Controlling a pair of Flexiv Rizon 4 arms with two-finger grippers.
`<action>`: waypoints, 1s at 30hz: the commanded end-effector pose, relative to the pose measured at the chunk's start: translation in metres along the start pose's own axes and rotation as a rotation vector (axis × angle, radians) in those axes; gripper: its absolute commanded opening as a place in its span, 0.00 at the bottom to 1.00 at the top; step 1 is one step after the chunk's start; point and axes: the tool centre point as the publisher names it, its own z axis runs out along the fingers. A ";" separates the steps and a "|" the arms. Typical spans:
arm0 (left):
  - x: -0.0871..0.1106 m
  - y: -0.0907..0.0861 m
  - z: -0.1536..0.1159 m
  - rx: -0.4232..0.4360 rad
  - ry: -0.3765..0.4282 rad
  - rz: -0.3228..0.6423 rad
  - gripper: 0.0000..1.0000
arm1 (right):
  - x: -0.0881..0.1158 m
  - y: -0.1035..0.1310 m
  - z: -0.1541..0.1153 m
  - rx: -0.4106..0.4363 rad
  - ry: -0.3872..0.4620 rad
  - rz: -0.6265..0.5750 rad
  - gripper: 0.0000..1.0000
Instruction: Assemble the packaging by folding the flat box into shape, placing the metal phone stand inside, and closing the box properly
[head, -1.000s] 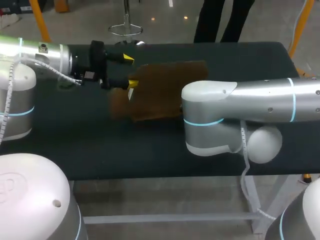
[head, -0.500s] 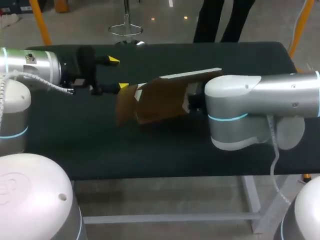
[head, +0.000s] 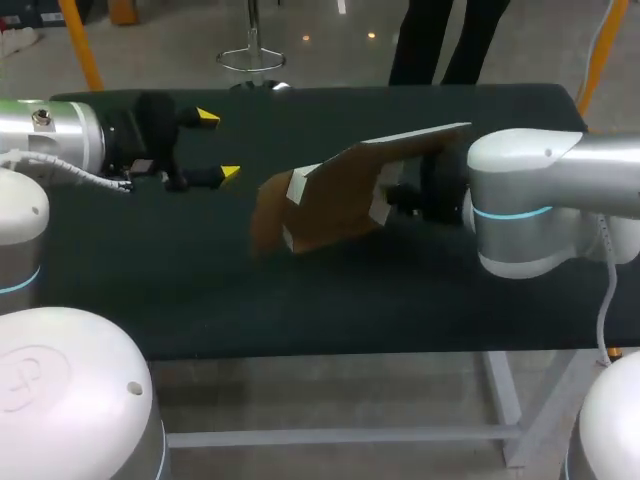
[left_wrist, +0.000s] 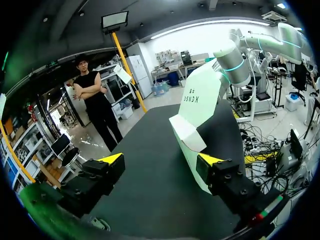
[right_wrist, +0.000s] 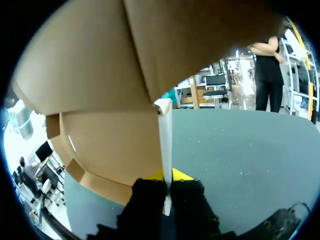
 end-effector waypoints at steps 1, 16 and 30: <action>-0.002 -0.001 -0.014 -0.026 -0.016 0.016 1.00 | -0.002 0.010 -0.007 0.165 0.137 0.008 0.00; 0.001 0.005 -0.030 -0.054 0.166 0.058 1.00 | 0.007 0.011 -0.007 0.382 0.124 0.056 0.00; 0.016 0.003 -0.038 -0.086 0.424 0.108 1.00 | 0.003 -0.003 -0.017 0.630 0.124 0.178 0.00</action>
